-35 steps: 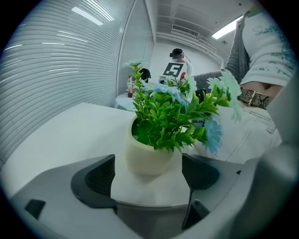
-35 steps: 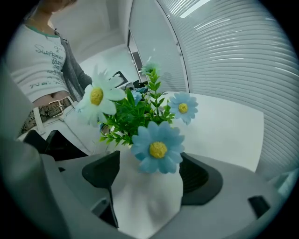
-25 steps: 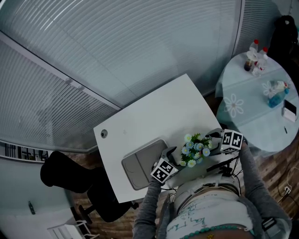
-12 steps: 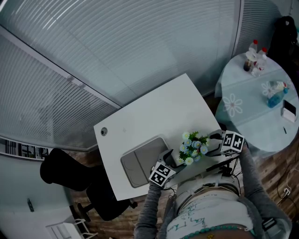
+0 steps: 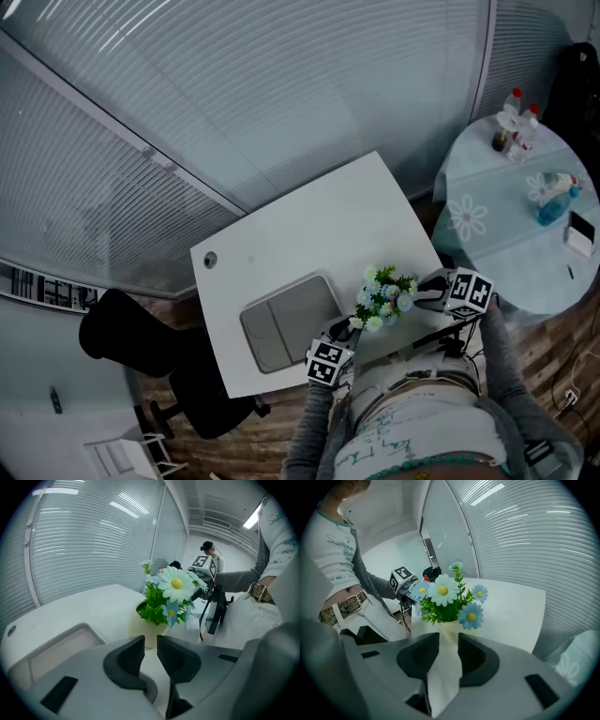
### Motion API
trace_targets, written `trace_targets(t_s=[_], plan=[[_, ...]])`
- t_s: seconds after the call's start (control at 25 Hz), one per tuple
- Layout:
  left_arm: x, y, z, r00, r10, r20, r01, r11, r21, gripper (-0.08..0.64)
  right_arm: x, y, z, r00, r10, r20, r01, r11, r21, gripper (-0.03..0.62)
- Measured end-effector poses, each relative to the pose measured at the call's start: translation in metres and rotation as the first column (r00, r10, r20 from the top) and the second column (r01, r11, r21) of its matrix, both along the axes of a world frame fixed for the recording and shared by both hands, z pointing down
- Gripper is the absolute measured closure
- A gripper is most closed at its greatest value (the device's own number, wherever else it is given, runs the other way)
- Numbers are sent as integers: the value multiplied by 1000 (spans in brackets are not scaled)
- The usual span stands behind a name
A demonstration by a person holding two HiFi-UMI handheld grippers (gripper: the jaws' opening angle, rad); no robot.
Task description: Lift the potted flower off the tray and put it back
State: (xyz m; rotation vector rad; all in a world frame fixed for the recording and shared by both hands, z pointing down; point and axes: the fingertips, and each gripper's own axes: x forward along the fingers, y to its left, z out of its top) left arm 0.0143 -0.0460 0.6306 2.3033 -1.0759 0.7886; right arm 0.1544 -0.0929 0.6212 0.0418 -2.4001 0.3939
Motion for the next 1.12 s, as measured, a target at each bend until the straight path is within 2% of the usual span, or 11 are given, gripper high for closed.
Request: trace_targets(t_s=[0.08,0.16,0.48,0.6,0.84,0.96,1.12], plan=[[3,2,-1,999,-52,-14,52,999,-5,484,2,1,-2,1000,-14,6,14,1000,5,507],[5,3,-1,995,-95,-15,95,995,-1,516,4,2,-4,999,-31,19,31,999,8,540],[14,11,-4,972,-233,1,233,972,-9,549,-2,17,-12,981,-181,69,173,980,100,555],[19,15,-4,969,-248,5,248,969,-9,549,-6,19,-14,972,-223,72,213,969,129,555],[23,25,-13,969,-245,23,244,969,26,549,-17,19,-32,968,-239,73,217,948,231,559],[20,27,-12,973,-229,29,228,973,45,549,-21,20,-39,967,-251,50,231,940,252,560],[21,34,-16,980,-199,8,199,980,29,549,-23,29,-45,968,-252,2,244,936,254,560]])
